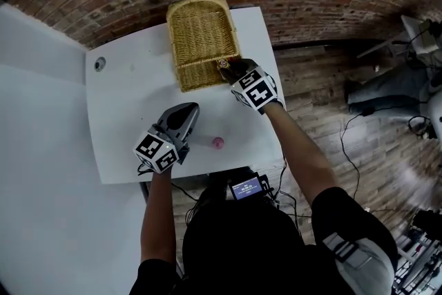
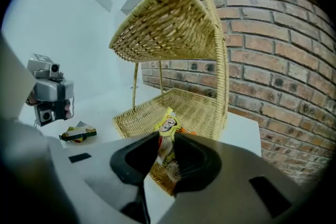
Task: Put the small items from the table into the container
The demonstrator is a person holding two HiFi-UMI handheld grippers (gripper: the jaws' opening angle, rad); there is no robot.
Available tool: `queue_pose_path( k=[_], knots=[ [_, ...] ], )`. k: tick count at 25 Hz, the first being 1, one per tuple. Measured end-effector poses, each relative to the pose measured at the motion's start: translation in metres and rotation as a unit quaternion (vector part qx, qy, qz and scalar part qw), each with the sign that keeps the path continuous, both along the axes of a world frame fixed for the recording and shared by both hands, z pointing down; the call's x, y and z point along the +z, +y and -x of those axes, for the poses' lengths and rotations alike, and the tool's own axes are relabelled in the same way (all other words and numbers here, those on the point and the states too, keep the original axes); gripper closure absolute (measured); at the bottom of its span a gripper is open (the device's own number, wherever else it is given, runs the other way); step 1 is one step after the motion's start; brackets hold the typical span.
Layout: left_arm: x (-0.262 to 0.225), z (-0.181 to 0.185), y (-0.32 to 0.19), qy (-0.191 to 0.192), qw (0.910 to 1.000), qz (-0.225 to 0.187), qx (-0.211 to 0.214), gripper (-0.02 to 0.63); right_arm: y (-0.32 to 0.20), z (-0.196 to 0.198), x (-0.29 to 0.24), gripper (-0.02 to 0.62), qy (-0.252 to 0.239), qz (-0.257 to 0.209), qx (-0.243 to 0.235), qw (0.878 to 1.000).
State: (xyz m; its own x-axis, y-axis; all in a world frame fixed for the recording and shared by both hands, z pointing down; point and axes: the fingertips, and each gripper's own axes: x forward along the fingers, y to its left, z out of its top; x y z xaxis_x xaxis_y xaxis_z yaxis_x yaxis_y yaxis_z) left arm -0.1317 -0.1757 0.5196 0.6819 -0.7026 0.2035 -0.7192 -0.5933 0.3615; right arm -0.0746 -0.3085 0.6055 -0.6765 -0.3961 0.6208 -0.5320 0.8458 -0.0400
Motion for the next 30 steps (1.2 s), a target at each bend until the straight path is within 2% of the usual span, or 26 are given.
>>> queue_pose_path(
  k=[18, 30],
  knots=[
    [0.006, 0.007, 0.005, 0.005, 0.9999, 0.006, -0.012, 0.597, -0.002, 0.005, 0.028, 0.495, 0.068, 0.028, -0.004, 0.997],
    [0.003, 0.013, 0.005, 0.008, 0.9997, 0.001, -0.021, 0.597, -0.003, 0.006, 0.031, 0.478, 0.059, 0.036, 0.0, 0.998]
  ],
)
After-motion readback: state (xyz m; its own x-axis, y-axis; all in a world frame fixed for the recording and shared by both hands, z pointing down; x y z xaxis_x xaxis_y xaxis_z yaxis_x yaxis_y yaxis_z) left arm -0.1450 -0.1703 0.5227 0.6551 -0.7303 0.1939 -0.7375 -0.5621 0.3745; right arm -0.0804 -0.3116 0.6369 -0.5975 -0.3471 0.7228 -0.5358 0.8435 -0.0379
